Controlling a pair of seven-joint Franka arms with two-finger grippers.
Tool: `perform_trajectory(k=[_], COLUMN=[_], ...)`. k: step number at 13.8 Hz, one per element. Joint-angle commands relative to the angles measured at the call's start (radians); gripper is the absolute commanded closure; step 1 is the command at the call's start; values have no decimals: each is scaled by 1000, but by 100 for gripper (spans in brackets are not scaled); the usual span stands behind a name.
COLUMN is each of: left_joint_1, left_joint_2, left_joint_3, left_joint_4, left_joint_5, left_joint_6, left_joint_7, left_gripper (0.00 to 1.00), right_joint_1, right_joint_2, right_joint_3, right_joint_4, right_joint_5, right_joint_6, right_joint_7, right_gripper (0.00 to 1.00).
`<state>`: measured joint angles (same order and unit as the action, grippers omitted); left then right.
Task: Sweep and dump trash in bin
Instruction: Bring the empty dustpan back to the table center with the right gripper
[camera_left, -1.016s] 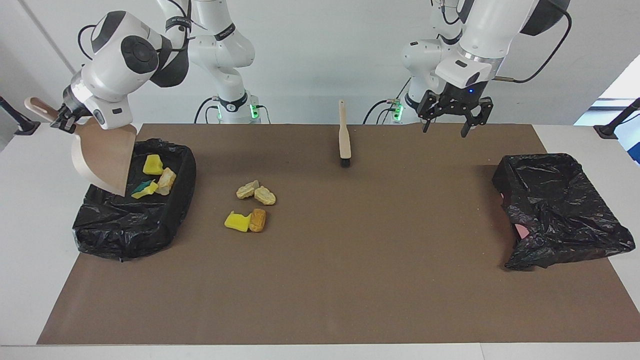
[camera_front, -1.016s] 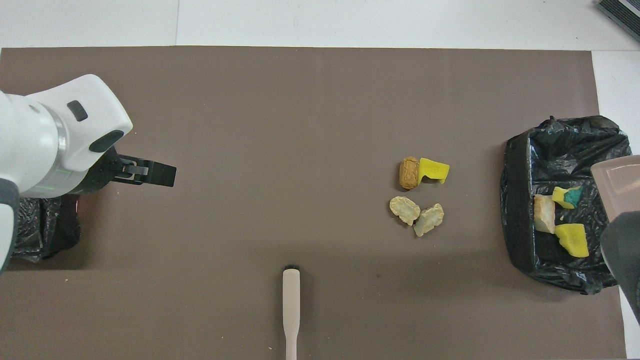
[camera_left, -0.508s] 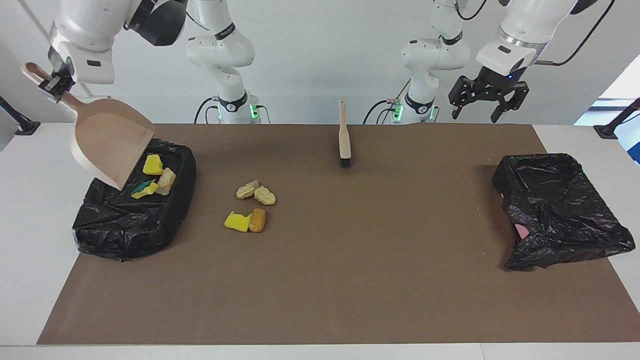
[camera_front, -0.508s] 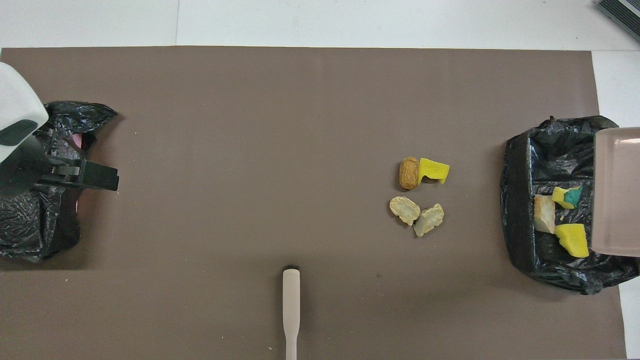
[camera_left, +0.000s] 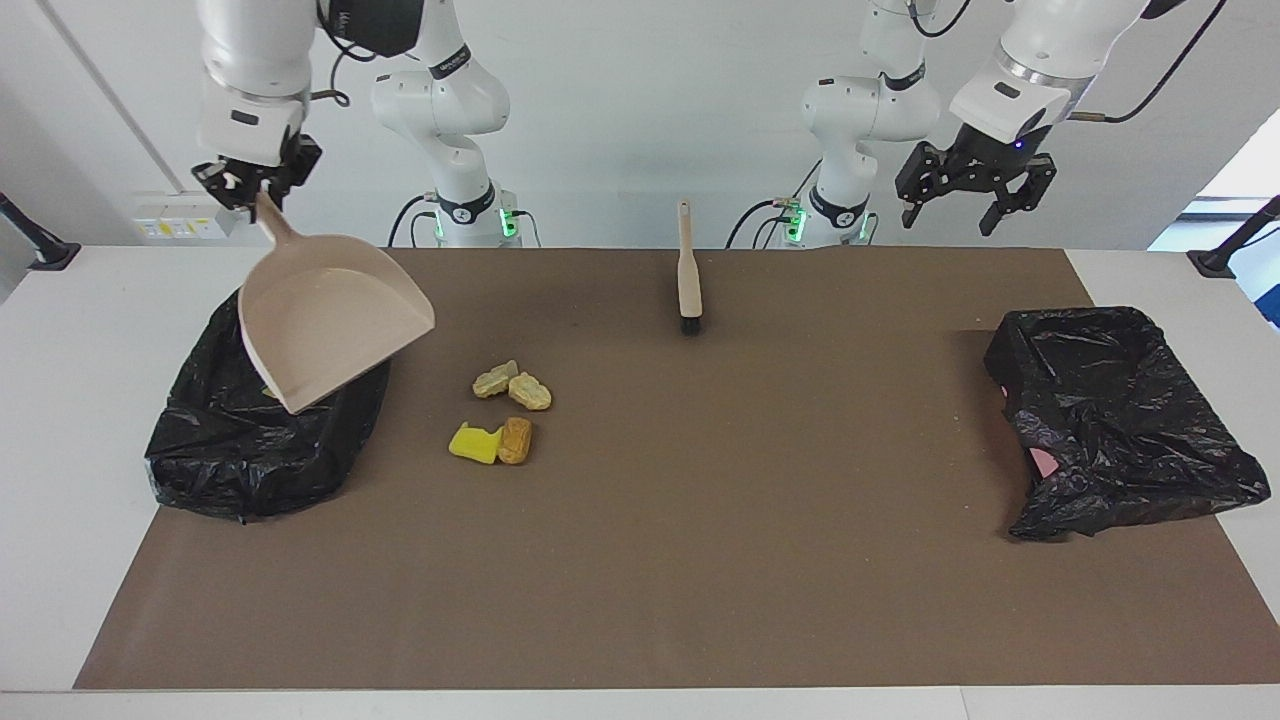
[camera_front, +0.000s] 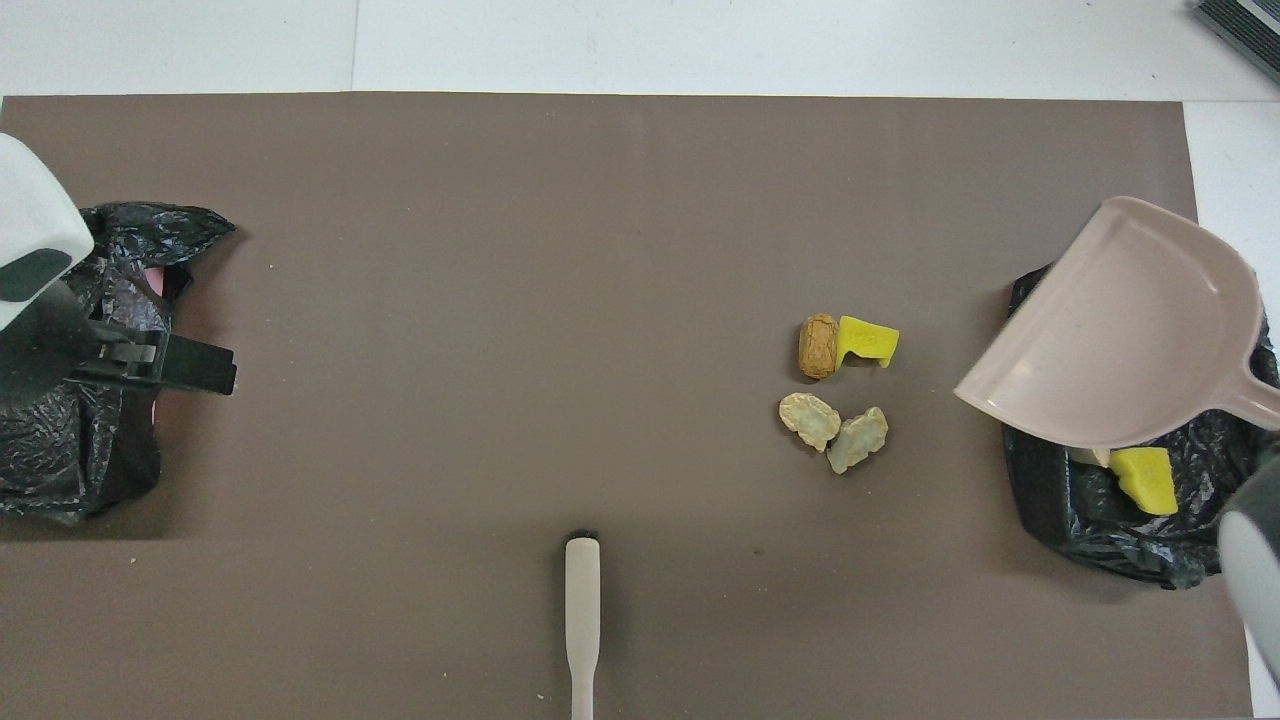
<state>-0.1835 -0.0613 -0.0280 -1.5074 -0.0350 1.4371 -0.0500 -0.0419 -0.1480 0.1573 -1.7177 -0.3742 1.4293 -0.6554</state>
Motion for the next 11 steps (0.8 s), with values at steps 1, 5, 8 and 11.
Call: perform_trajectory(k=[1, 5, 8, 11], left_joint_1=[-8, -13, -10, 7], left_joint_2=[6, -15, -15, -15], left_joint_3=[19, 17, 19, 19], left_joint_4=[26, 13, 13, 13], left_joint_5=[-3, -3, -2, 0], left_joint_6=[-18, -20, -24, -23], left_joint_7=[2, 1, -10, -8], left_gripper=[0, 0, 0, 0], right_joint_1=[23, 175, 290, 374], right_joint_2=[42, 172, 327, 477], right_joint_3=[80, 83, 83, 83], right_joint_4=[-13, -3, 52, 153], right_joint_5=[147, 253, 287, 288], right_joint_6=[8, 161, 308, 419], right_joint_7=[350, 751, 1066, 1268], right_gripper=[100, 100, 100, 100])
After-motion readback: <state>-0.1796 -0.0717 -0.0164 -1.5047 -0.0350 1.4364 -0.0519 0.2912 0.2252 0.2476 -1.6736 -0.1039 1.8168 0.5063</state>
